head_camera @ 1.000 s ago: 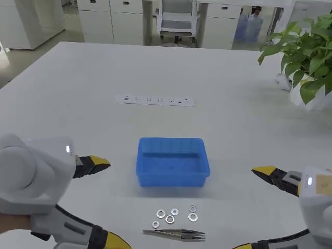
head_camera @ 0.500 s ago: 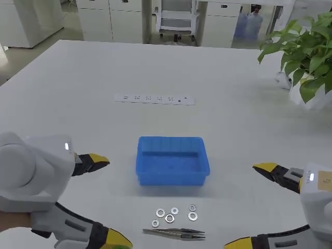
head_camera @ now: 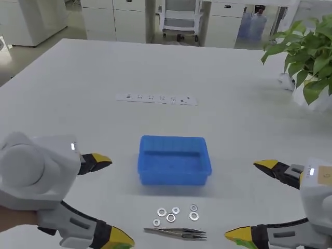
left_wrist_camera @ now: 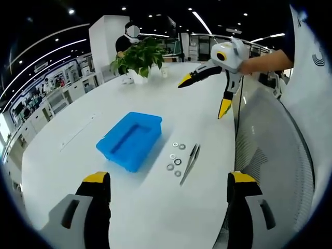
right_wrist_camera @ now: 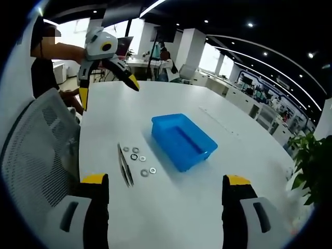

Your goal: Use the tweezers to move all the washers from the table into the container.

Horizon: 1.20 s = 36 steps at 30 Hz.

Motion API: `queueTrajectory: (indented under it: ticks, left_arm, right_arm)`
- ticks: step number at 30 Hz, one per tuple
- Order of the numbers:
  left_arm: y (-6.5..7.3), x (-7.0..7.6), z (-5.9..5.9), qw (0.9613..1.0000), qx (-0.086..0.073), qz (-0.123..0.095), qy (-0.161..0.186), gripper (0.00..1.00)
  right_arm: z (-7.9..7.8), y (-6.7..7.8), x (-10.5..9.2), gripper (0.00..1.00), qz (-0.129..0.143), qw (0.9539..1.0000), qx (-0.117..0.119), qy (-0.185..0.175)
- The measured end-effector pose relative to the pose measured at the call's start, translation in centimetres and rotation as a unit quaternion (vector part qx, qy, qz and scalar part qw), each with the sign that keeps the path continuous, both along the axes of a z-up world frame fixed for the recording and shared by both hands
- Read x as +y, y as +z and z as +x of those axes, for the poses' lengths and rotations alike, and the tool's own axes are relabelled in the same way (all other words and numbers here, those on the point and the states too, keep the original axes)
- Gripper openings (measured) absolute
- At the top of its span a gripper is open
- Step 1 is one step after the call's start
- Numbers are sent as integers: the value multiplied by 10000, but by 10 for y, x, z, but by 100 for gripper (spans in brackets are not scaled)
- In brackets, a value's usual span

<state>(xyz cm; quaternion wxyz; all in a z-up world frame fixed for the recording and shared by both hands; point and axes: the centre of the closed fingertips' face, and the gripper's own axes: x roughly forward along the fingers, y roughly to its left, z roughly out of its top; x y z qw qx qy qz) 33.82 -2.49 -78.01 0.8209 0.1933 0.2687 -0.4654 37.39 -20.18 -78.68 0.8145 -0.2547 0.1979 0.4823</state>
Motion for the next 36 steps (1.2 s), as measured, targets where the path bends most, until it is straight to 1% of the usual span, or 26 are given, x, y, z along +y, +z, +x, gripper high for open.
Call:
queueTrajectory:
  ticks: [8,12,15,17,23,30,33,36]
  left_arm:
    - [2,2,6,9999,-39,-23,112,98]
    - [2,-1,3,10000,-34,-4,61,98]
    - [-2,0,1,10000,-14,85,30,98]
    - [-3,1,1,9999,-4,104,36,98]
    - [-5,-1,0,10000,3,65,54,98]
    - [-11,-1,-4,9999,60,150,-10,98]
    - [-13,-1,-6,9998,98,146,-16,97]
    - [-14,-3,-7,9999,82,87,-38,97]
  right_arm:
    - [1,1,3,90,9,10000,16,50]
    - [-1,-1,4,90,-15,9999,36,93]
    - [-3,-4,4,89,-44,9999,73,118]
    - [-3,-5,4,89,-51,9999,72,138]
    - [-3,-6,2,89,-70,9999,91,103]
    - [-7,-10,0,89,-98,9998,153,92]
    - [-9,-12,0,88,-111,9997,192,93]
    - [-12,-15,-1,87,-145,9996,235,112]
